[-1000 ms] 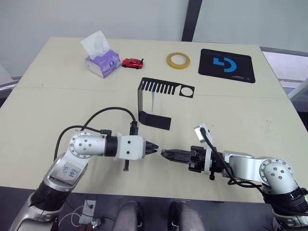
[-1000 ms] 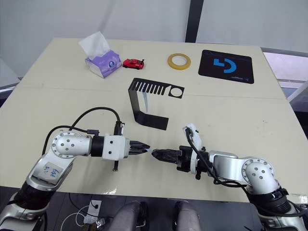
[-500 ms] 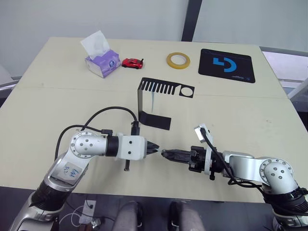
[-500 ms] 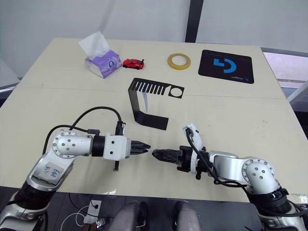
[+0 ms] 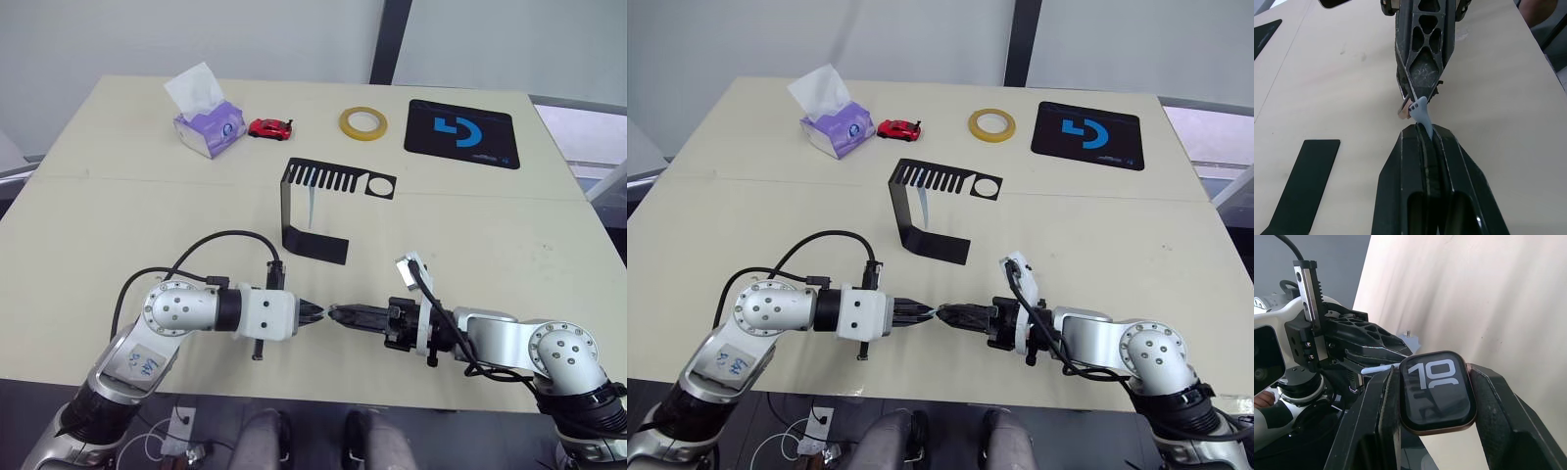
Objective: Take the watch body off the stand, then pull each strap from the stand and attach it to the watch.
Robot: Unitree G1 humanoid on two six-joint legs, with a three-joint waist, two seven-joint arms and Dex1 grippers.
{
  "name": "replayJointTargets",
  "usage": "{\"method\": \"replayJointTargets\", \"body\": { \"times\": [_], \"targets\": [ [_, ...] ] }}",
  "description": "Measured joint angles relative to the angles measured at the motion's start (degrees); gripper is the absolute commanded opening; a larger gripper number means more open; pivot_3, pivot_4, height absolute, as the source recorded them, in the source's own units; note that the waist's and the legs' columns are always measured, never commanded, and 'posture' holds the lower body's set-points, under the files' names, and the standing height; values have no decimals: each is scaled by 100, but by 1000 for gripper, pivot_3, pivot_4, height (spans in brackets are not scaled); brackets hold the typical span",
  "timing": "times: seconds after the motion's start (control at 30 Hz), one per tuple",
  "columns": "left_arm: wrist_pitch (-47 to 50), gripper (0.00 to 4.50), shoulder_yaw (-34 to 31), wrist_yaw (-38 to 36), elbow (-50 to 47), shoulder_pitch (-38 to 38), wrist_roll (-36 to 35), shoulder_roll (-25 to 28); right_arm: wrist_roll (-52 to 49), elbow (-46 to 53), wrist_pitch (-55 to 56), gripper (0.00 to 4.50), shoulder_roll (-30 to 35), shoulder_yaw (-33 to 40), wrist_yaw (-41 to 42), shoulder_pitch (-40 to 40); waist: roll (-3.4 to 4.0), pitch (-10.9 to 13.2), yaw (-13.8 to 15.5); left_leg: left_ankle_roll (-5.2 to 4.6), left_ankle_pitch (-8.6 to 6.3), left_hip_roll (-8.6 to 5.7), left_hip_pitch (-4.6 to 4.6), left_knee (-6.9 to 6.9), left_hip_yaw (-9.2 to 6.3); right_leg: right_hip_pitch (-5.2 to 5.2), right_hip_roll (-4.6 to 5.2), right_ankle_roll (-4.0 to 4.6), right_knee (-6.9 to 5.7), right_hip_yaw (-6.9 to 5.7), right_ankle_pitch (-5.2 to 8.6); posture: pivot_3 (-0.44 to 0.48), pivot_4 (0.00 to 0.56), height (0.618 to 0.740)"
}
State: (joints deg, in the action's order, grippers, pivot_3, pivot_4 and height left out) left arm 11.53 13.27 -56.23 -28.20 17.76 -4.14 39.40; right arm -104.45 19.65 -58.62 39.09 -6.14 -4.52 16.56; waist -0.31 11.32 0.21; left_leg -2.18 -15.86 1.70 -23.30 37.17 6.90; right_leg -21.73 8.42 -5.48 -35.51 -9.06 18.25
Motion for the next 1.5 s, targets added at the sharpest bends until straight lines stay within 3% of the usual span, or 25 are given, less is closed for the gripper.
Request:
{"method": "replayJointTargets", "body": {
  "times": [1.5],
  "targets": [
    [173,0,127,35,67,551,336,-71,-21,0,21,1651,32,94,29,2,0,0,86,1,1,0,0,3,0,0,-1,0,0,0,0,0,150,740]
  ]
}}
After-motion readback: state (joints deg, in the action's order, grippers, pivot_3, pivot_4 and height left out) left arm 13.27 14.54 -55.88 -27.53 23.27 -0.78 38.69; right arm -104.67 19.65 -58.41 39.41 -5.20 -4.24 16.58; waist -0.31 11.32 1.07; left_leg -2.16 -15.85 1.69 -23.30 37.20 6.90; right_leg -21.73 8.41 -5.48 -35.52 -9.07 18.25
